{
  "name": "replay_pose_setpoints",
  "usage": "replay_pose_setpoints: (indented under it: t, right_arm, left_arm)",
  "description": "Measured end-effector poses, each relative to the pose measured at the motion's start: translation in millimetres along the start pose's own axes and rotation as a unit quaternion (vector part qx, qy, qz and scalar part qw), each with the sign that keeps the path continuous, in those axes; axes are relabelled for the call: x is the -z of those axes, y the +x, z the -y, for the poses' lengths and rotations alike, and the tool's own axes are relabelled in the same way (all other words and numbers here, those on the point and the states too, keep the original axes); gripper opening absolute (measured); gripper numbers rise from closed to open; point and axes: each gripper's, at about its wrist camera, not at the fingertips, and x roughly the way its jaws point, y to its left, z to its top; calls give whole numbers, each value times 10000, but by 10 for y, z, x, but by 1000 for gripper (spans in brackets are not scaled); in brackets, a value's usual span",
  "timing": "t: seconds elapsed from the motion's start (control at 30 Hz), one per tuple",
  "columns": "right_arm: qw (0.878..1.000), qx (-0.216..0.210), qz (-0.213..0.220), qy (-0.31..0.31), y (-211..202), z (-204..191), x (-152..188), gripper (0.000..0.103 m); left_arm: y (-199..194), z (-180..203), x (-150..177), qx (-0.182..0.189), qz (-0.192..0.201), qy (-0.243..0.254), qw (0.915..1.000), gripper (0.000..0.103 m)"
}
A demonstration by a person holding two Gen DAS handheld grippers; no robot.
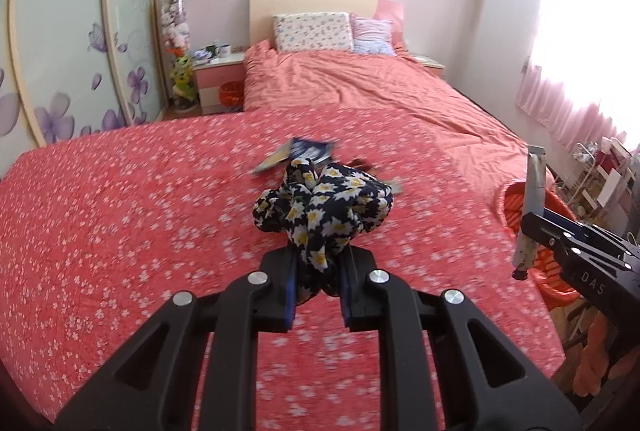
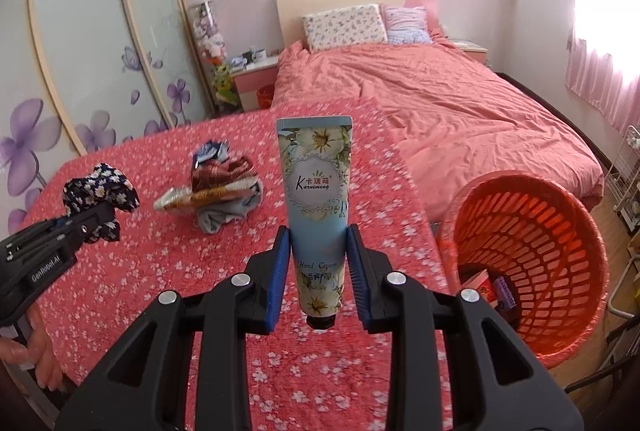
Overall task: Collect trash
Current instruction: 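Carry the scrunchie and hand cream tube over the orange basket and release both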
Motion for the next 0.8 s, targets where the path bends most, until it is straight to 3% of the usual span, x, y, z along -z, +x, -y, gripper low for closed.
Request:
replay_pose_setpoints:
  t: [0.4, 0.8]
  right_arm:
    - [9966, 386, 456, 560, -388, 643, -75, 29]
    - [9851, 881, 603, 1351, -492, 1542, 33, 29]
  left_arm:
    - [-14, 886, -204, 826, 111, 321, 9960, 17]
    - [267, 2000, -276, 1802, 3, 788, 9805, 17]
